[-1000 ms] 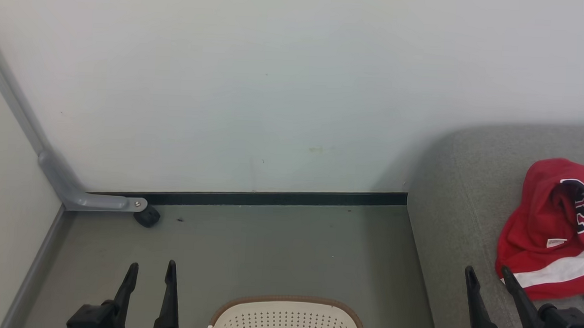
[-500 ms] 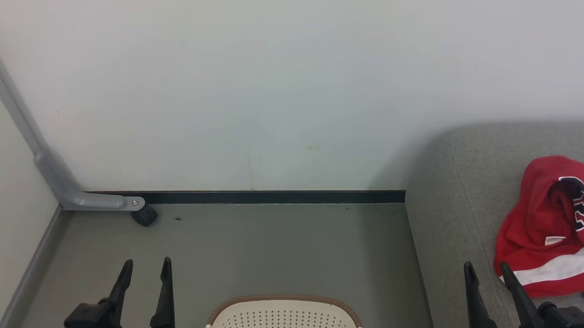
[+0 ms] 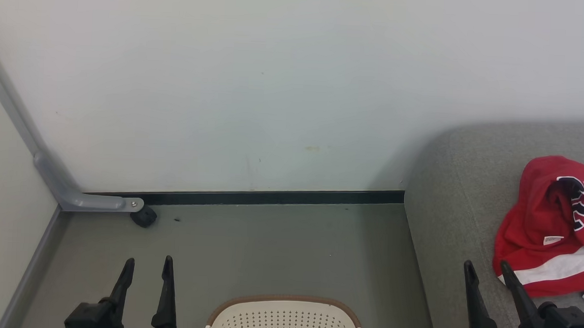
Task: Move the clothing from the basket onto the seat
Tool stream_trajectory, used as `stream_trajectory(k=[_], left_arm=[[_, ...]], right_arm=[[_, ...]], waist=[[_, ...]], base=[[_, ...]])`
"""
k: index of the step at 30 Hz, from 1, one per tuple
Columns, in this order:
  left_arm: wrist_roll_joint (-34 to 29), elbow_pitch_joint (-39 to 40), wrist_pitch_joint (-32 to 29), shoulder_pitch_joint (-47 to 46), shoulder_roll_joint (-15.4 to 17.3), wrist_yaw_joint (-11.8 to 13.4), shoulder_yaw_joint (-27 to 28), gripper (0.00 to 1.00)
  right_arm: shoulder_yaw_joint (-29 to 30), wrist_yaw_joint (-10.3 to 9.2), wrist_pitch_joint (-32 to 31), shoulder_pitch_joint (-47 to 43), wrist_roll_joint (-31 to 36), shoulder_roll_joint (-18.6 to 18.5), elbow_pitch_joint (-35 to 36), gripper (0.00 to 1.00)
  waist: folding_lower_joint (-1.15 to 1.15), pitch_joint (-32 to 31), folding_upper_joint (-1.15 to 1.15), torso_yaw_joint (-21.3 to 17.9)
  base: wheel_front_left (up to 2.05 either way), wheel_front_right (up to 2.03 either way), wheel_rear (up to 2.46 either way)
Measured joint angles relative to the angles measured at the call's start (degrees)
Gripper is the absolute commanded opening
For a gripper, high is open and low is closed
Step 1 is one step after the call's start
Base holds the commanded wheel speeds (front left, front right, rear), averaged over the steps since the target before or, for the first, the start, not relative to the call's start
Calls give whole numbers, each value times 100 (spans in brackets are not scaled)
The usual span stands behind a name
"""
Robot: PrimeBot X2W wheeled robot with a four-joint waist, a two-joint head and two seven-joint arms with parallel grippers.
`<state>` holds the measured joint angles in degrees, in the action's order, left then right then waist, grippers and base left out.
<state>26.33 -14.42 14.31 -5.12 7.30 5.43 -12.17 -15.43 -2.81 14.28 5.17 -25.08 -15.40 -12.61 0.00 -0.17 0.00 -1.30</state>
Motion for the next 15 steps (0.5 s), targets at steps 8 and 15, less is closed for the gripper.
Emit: stream_trajectory(k=[8, 15], left_arm=[[-83, -187, -9, 106, -46, -91, 24, 0], [58, -367, -81, 310, -73, -109, 62, 0]], right_arm=[[29, 60, -11, -101, 37, 140, -198, 0], [69, 65, -93, -311, -134, 276, -403, 0]], waist=[[0, -7, 0, -6], [0, -6, 0, -2]], base=[[0, 0, 0], [0, 0, 0]])
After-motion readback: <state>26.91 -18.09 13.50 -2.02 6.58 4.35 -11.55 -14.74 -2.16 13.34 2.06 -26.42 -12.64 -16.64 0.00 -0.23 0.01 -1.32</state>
